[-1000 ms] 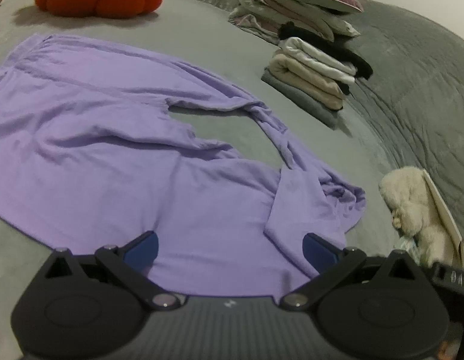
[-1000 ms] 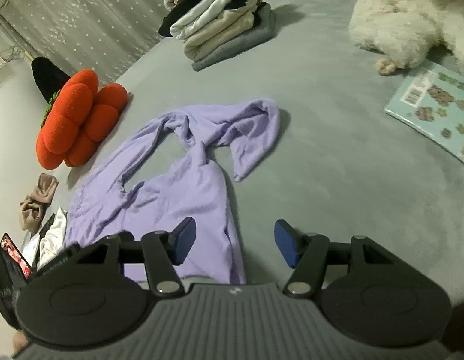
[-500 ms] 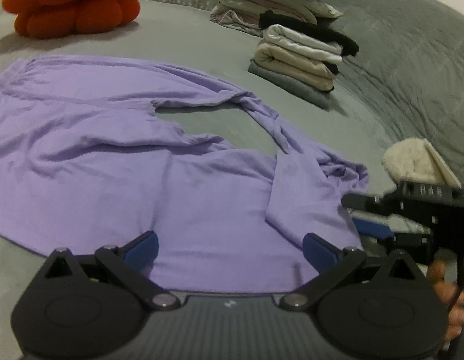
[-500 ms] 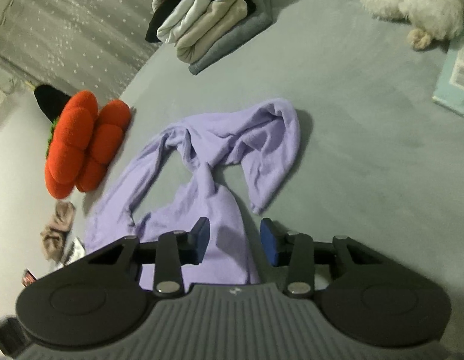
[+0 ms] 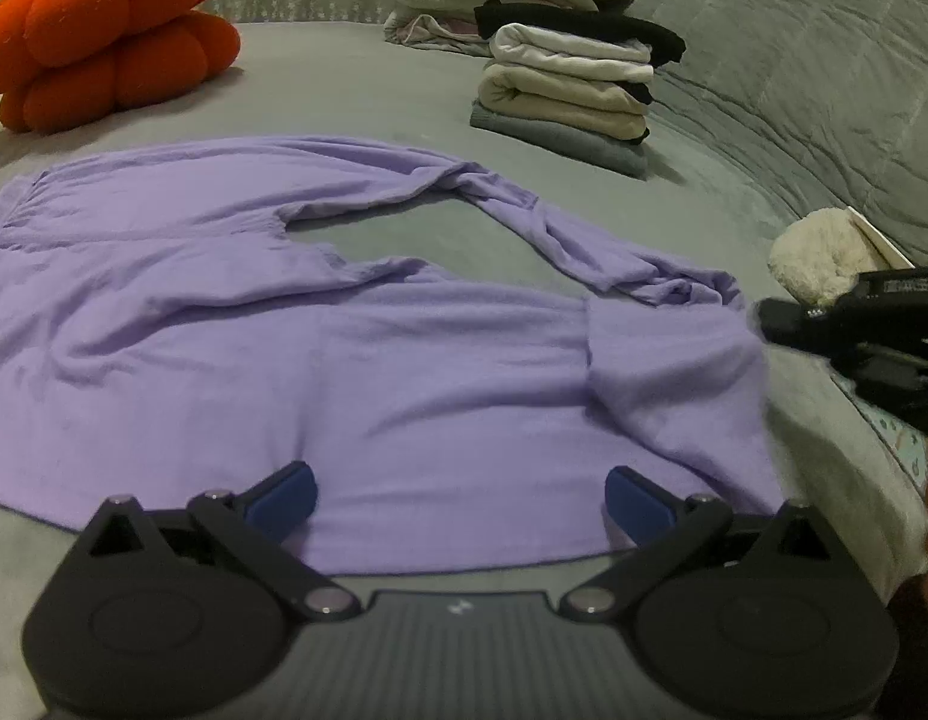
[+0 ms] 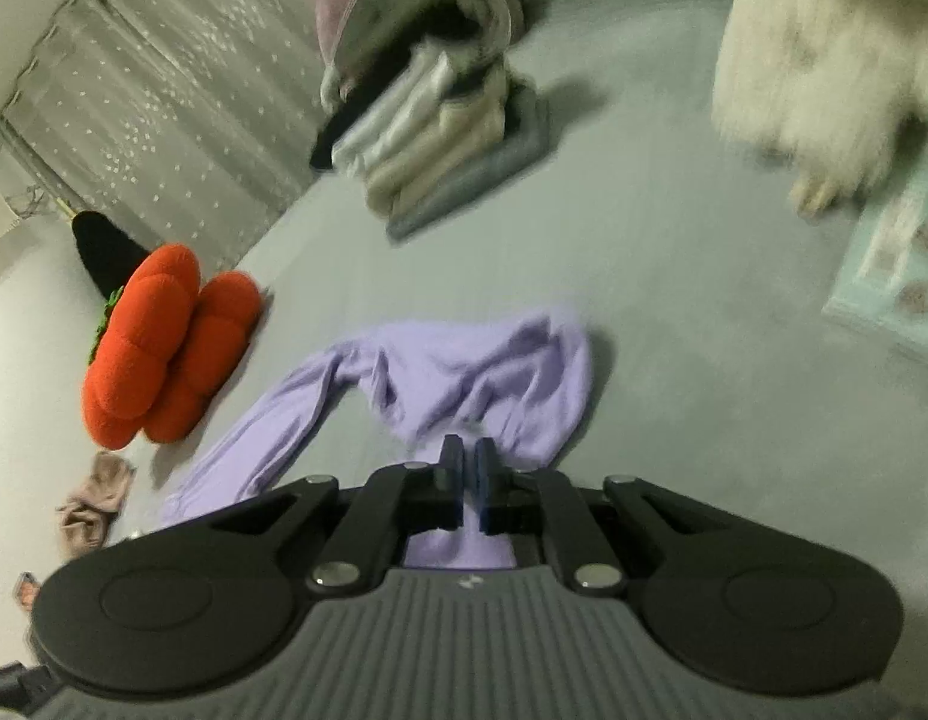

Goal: Fold clothes

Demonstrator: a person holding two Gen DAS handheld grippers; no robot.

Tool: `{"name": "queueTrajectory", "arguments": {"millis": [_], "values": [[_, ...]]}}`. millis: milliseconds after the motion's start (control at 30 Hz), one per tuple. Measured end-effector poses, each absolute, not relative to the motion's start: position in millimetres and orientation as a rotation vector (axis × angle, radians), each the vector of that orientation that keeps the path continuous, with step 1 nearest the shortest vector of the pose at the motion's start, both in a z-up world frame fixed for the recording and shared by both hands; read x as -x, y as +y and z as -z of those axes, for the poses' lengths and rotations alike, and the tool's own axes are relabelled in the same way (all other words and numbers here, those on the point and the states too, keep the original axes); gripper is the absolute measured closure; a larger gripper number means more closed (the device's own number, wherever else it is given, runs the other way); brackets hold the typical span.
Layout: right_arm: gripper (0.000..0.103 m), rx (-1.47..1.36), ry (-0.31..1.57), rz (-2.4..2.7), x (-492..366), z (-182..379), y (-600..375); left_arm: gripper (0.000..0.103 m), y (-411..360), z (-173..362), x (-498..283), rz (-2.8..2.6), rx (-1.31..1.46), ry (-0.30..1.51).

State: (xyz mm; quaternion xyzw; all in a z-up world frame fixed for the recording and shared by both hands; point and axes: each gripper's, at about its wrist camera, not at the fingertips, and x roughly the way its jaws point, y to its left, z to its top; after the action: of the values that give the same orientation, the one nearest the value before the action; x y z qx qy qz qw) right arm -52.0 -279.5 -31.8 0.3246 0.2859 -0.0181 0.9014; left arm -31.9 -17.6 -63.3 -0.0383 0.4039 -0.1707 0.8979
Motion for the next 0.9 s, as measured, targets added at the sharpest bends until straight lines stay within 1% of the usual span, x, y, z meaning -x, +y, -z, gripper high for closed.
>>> {"name": "queueTrajectory", "arguments": {"millis": [100,200,300,433,533,567,633,900], "values": [[0.101,-0.576,0.53,0.124,72.5,17.3,-283.6,0.001,-17.1,62.9,31.7,0.356,0.083,0.838],[0.101,-0.597,0.546,0.118,76.1,18.5,-292.4,0.001,-17.7,62.6,32.0,0.358,0.078,0.839],[0.089,-0.639,0.576,0.095,76.2,22.6,-301.7,0.001,-18.2,62.3,32.3,0.359,0.074,0.84],[0.088,-0.614,0.616,0.017,64.8,21.1,-285.1,0.001,-17.3,61.1,32.1,0.363,0.081,0.846],[0.087,-0.585,0.646,-0.047,54.5,19.4,-269.0,0.001,-7.3,57.6,29.0,0.373,0.161,0.87],[0.084,-0.574,0.657,-0.067,50.0,19.5,-262.9,0.001,-2.7,56.8,27.7,0.376,0.198,0.878],[0.059,-0.553,0.671,-0.091,39.9,20.7,-250.8,0.001,4.7,55.8,26.5,0.384,0.256,0.888],[0.058,-0.416,0.733,-0.132,-0.9,36.6,-206.3,0.001,22.3,59.7,26.6,0.422,0.384,0.883]]}}
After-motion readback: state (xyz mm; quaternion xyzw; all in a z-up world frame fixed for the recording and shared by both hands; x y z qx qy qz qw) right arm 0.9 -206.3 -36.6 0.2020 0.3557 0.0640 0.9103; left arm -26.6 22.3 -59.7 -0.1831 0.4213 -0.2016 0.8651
